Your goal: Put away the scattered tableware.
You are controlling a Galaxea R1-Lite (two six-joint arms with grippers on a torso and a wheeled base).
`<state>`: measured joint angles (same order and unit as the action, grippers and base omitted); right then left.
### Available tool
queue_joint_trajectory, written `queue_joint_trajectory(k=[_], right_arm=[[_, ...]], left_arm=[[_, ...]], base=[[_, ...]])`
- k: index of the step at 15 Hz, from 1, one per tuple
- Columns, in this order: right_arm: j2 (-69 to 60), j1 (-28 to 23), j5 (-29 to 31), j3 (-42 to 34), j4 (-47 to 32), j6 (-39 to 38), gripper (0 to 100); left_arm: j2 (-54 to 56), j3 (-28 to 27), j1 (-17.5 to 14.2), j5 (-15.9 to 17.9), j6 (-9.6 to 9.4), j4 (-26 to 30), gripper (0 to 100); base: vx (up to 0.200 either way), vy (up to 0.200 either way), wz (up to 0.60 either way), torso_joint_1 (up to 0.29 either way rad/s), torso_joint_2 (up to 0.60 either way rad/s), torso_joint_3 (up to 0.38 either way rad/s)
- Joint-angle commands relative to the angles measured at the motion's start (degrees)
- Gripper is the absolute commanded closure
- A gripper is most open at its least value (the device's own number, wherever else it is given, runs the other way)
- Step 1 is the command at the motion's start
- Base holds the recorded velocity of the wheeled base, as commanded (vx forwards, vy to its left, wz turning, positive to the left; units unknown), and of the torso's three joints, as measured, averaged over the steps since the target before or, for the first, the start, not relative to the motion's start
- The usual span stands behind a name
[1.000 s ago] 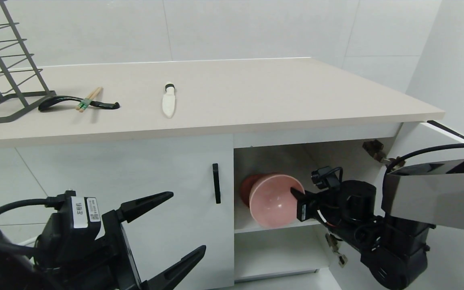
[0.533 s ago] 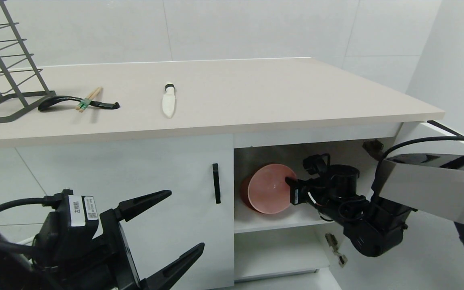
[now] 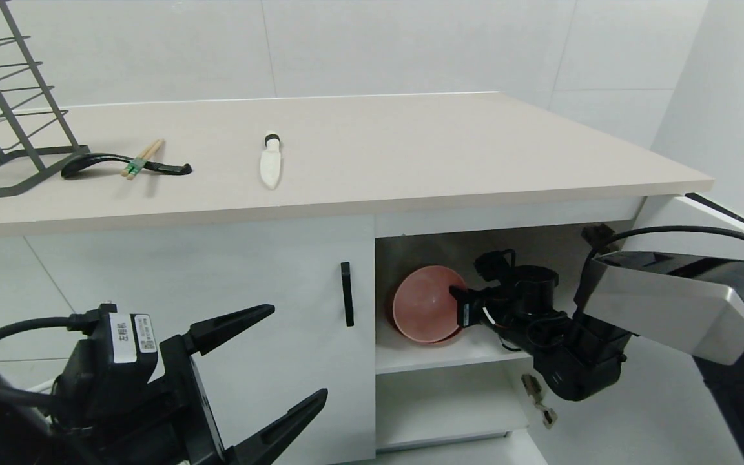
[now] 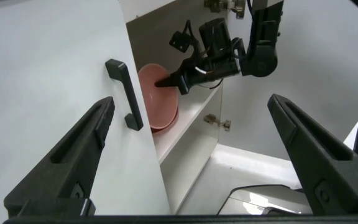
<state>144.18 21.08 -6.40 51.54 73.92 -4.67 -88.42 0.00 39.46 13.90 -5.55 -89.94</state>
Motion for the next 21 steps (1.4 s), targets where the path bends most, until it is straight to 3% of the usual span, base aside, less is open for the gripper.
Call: queue_joint_trajectory(k=[1, 8, 9, 17, 21], right_arm=[[0.58, -0.34, 0.16, 0.05, -0.01, 0.01, 100], [1.11, -0.34, 0.25, -0.04, 0.52, 0.19, 100], [1.11, -0.25, 0.25, -0.13, 0.87, 0.19, 0], [0.49, -0.07, 0.25, -1.53, 1.22, 1.77, 0], [-3.03, 0.1, -0.1, -9.09, 3.95, 5.9, 0]], left_arm=[[-0.18, 0.0, 0.0, -0.01, 0.01, -0.06, 0], [-0.61, 0.0, 0.27, -0.1, 0.01, -0.06, 0], [-0.7, 0.0, 0.44, -0.1, 0.01, -0.06, 0], [-0.79, 0.0, 0.44, -0.1, 0.01, -0.06, 0], [-0.79, 0.0, 0.44, -0.1, 0.01, -0.06, 0]], base=[[0.0, 0.0, 0.0, 0.0, 0.0, 0.0], [0.0, 0.0, 0.0, 0.0, 0.0, 0.0], [0.0, 0.0, 0.0, 0.0, 0.0, 0.0], [0.0, 0.0, 0.0, 0.0, 0.0, 0.0], [0.0, 0.0, 0.0, 0.0, 0.0, 0.0]])
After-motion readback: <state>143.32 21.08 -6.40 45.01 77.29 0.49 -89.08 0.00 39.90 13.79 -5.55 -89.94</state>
